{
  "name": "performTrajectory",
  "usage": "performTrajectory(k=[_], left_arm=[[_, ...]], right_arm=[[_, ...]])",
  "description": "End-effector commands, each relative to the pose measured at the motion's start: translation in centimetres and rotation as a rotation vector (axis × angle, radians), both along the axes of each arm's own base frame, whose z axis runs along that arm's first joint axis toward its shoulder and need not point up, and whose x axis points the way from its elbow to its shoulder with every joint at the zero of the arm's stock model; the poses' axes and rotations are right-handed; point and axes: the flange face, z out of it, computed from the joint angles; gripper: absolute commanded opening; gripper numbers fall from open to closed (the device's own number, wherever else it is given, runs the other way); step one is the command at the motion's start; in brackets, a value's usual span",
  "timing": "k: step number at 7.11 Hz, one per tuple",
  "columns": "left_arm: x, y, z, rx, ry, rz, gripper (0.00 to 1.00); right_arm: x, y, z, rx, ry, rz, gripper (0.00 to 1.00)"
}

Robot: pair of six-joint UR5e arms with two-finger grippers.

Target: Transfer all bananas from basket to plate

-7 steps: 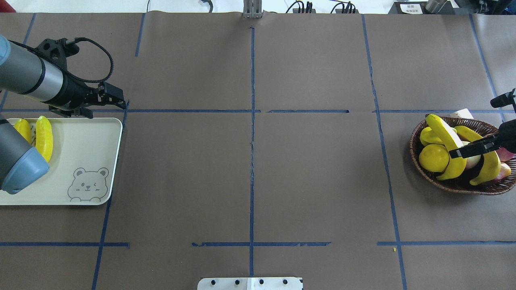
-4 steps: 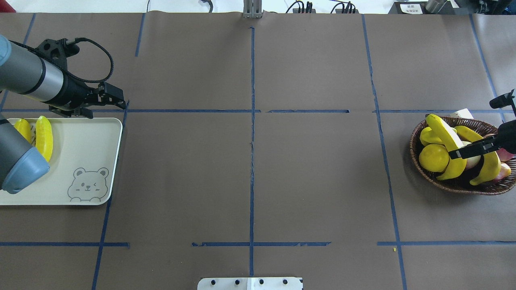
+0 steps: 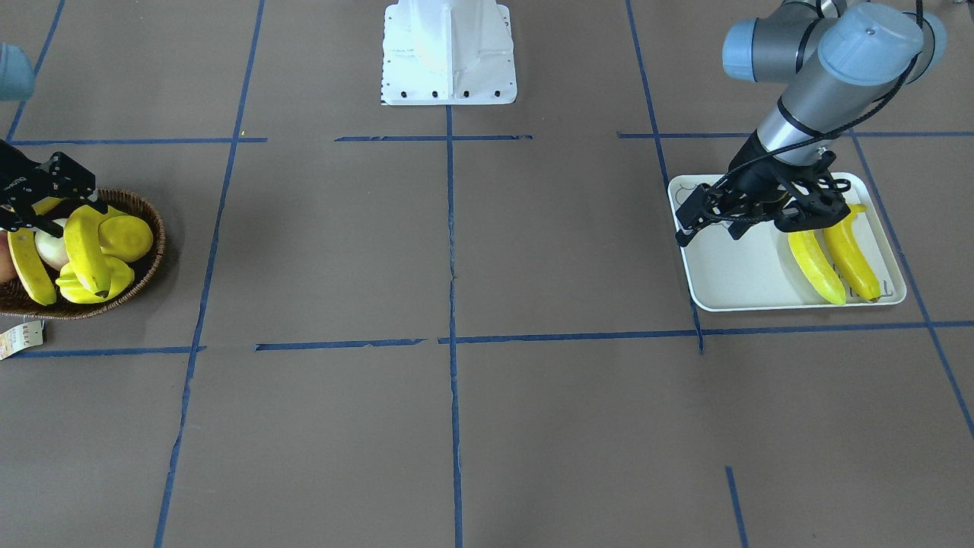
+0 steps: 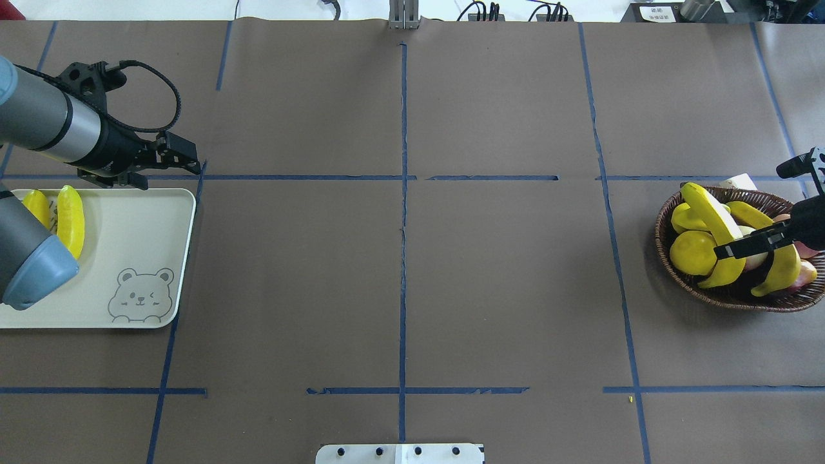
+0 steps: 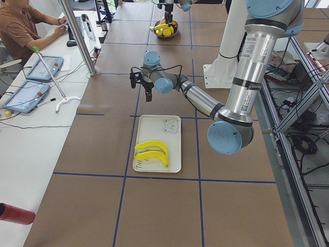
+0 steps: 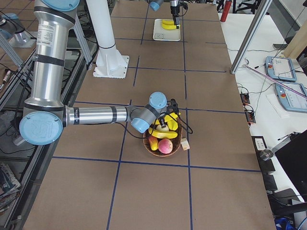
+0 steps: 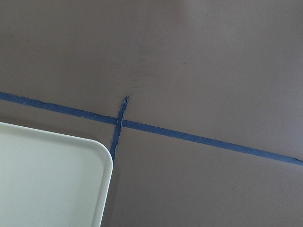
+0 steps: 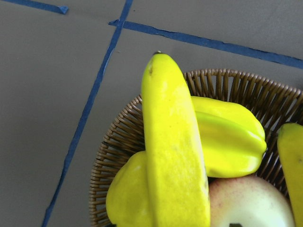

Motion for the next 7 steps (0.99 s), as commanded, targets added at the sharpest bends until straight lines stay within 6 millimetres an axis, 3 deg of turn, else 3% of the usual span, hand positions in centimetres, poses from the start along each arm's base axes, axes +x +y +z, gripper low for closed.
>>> performTrajectory(k=[1,3,4,7], left_arm=[[-0.03,-0.01,0.02,0.000,0.000,-0.001,1.00],[-0.03,-0.02,0.18,-0.003,-0.002,-0.001,1.00],[0.07,0.00,0.09,-0.001,-0.001,0.001,1.00],[-0.10,0.05,-0.19,0.001,0.002,-0.003,1.00]], right_arm=[[-0.11,0.07,0.07,-0.003,0.001,-0.004,0.76],[-0.11,0.22,0.15,-0.008,-0.005,-0.011,0.24],[-0.09,0.30,0.06,-0.011,-0.014,-0.020,0.14],[0.42,0.69,-0.62,-0.004,-0.036,-0.028,0.03]])
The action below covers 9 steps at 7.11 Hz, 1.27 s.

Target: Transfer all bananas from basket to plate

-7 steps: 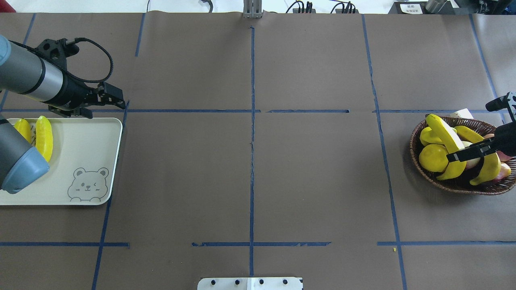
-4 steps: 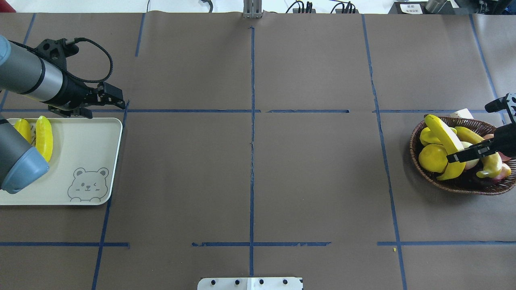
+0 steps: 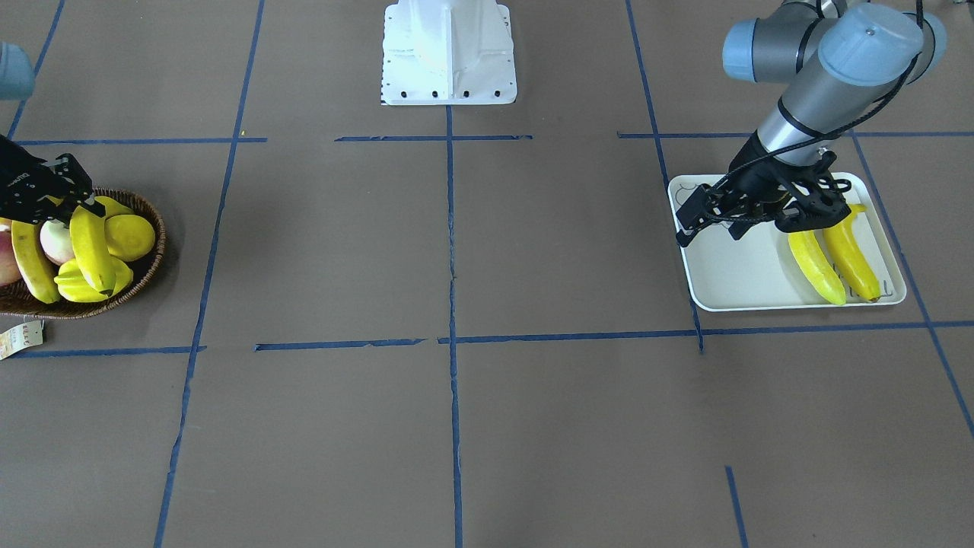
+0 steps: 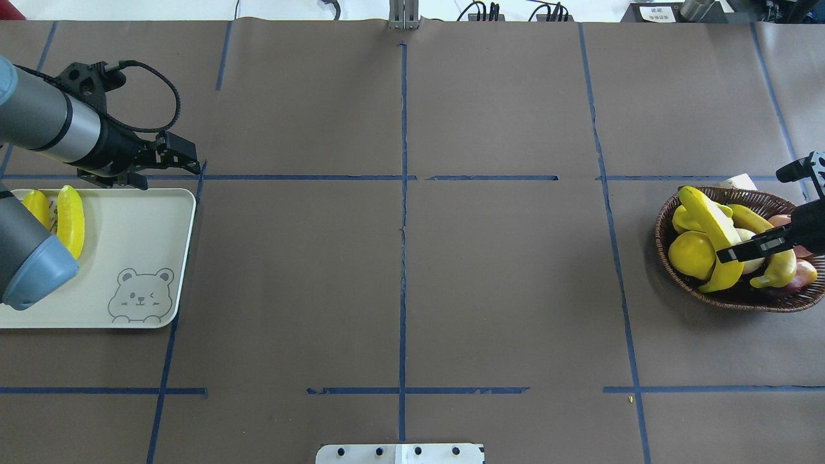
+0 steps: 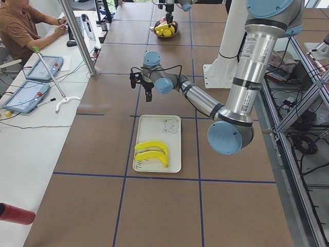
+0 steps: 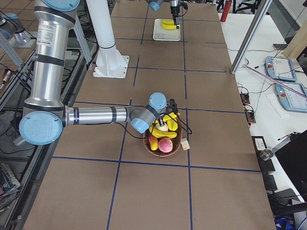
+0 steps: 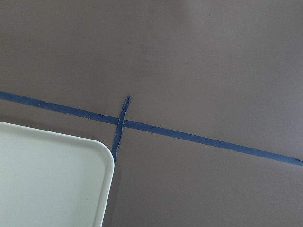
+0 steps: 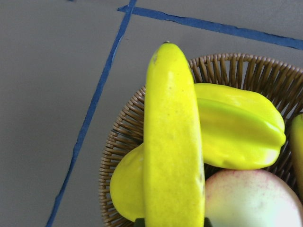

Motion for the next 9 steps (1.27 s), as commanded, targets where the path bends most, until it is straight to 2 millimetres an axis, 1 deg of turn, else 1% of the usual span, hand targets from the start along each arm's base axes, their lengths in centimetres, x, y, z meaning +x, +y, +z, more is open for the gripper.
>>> performTrajectory(k=[1,3,4,5,6,7,8,9], left_arm=[[-0.1,0.1,-0.2,0.002,0.004,-0.001,1.00],[-0.1,0.2,-0.3,0.002,0.005,-0.001,1.00],[0.0,0.1,-0.3,0.002,0.005,-0.001,1.00],[0.2,0.2,-0.5,0.007,0.006,0.004,1.00],[0.5,0.1,-1.3,0.016,0.016,0.005,1.00],[0.6,0.0,-2.4,0.033,0.029,0.007,1.00],[0.9,-0.2,-4.0,0.030,0.054,-0.006,1.00],[1.8,-0.6,-6.4,0.020,0.091,-0.023,1.00]], right_arm=[[2.0,0.0,-0.8,-0.017,-0.053,-0.007,0.03],[4.6,-0.3,-1.4,-0.034,-0.100,0.008,0.01],[5.4,-0.8,-2.4,-0.032,-0.124,0.010,0.01],[4.5,-1.9,-4.9,-0.001,-0.152,-0.008,0.01],[2.8,-4.6,-8.5,-0.018,-0.174,0.008,0.01],[0.0,-6.6,-12.4,-0.048,-0.206,0.016,0.01],[-3.2,-7.8,-16.0,-0.067,-0.224,0.030,0.01],[-7.6,-8.5,-20.1,-0.089,-0.241,0.075,0.01]])
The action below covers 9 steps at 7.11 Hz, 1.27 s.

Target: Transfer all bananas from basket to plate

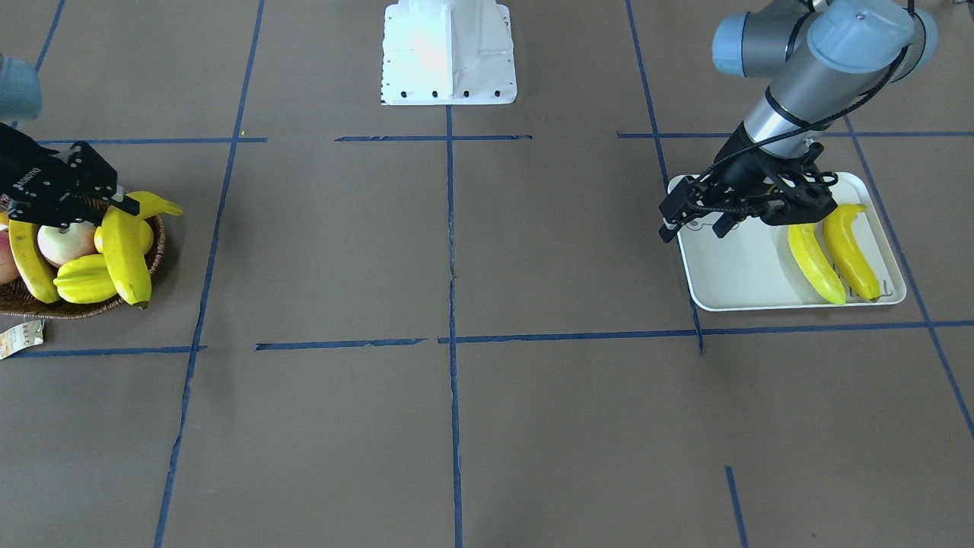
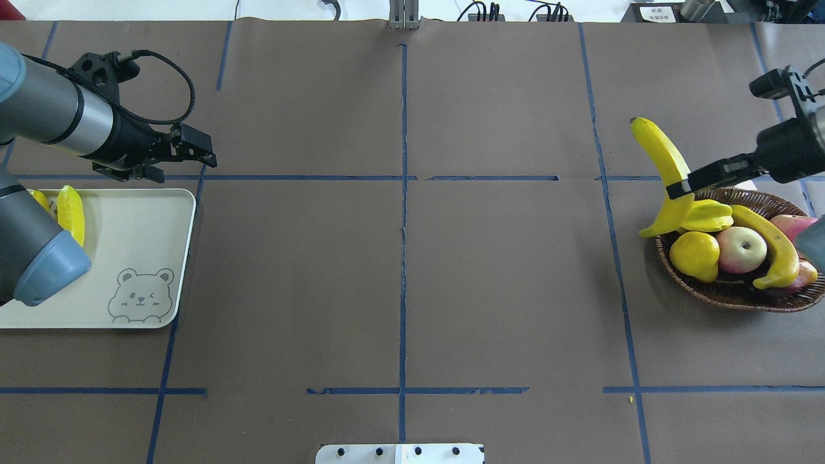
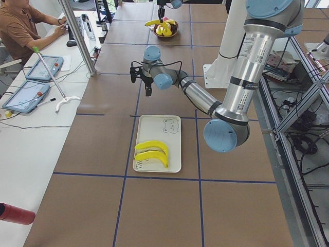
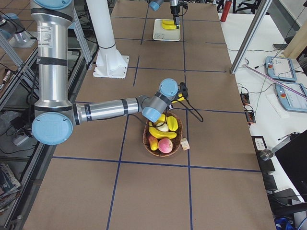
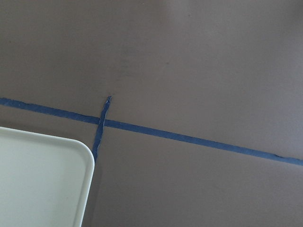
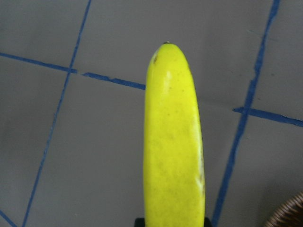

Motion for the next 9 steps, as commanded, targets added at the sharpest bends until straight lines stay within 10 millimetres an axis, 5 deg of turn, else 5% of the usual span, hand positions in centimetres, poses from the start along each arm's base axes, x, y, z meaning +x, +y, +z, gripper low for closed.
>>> performTrajectory(k=[1,6,9], left_arm=[[2.1,-0.1,-4.7,-0.016,0.076,-0.018,1.00],[7.3,3.0,-8.1,-0.014,0.453,-0.061,0.99],[10.6,2.2,-11.0,0.003,0.475,-0.044,0.99]], right_arm=[[-9.7,-0.7,-8.8,-0.061,-0.052,0.059,0.01],[-26.5,5.3,-21.0,-0.085,-0.090,0.194,0.02],[-30.9,8.2,-25.3,-0.059,-0.068,0.208,0.02]])
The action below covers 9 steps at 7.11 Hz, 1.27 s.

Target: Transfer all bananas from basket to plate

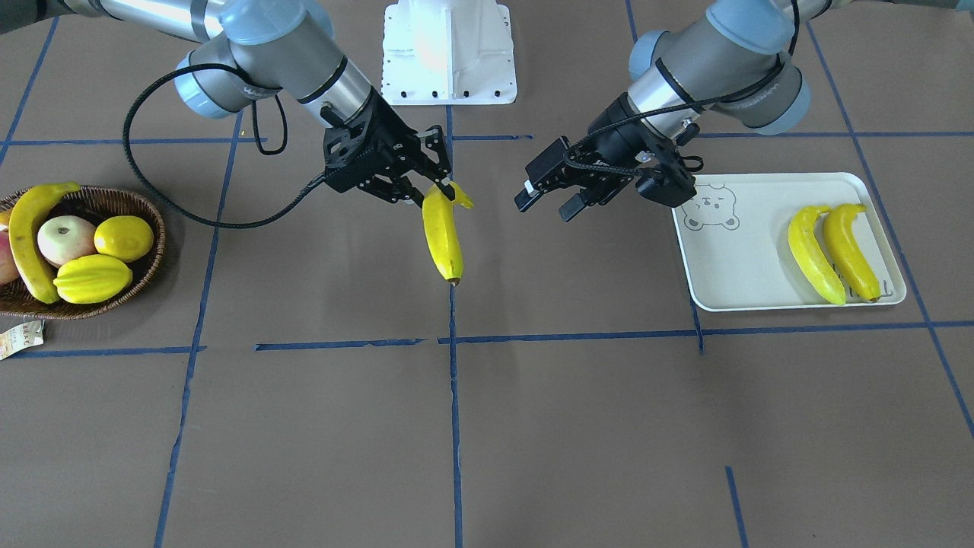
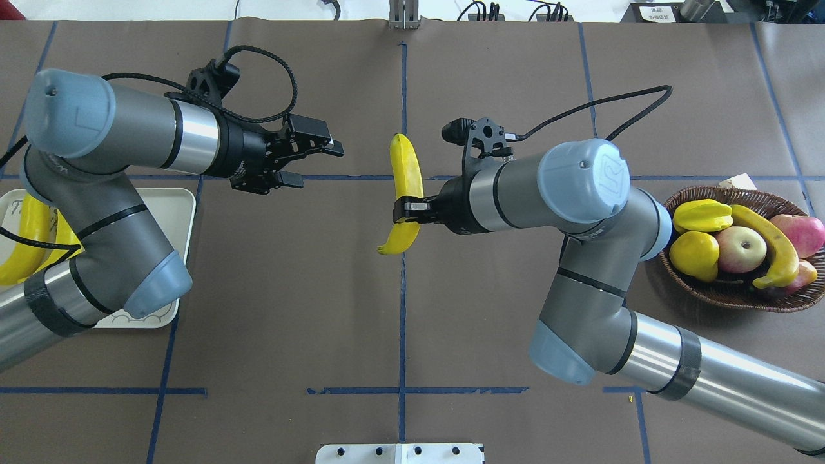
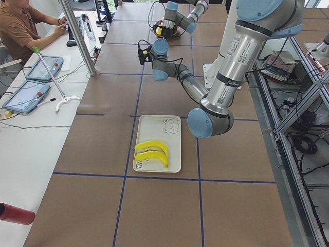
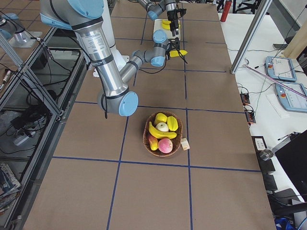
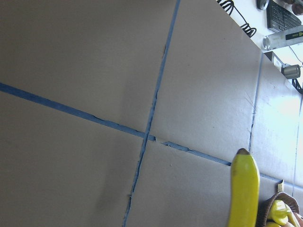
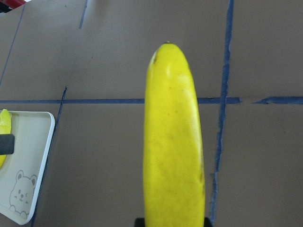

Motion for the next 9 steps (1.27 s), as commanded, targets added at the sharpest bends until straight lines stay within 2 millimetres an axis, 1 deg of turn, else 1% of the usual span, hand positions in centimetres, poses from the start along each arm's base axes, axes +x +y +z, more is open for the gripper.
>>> performTrajectory(k=[1,2,3,4,6,9], left_arm=[[0.8,-0.3,-0.8,0.008,0.008,0.003,0.99],[1.7,-0.2,-0.7,0.005,0.003,0.014,0.99],[2.8,-0.4,-0.9,0.002,-0.001,0.023,0.98],[3.2,-0.6,-0.8,0.000,-0.006,0.025,0.98],[4.8,0.3,-0.9,-0.001,-0.007,0.049,0.97],[6.6,2.1,-1.4,0.005,-0.001,0.089,0.93]], right_arm=[[-1.8,1.5,-1.8,0.006,0.015,-0.011,0.02],[-1.8,1.5,-1.9,0.008,0.013,-0.011,0.02],[-2.5,2.3,-2.5,0.013,0.005,-0.025,0.02],[-2.6,2.4,-2.6,0.015,0.004,-0.021,0.02],[-2.7,2.6,-3.1,0.019,-0.002,-0.024,0.02],[-2.9,2.8,-3.1,0.019,-0.002,-0.025,0.02]])
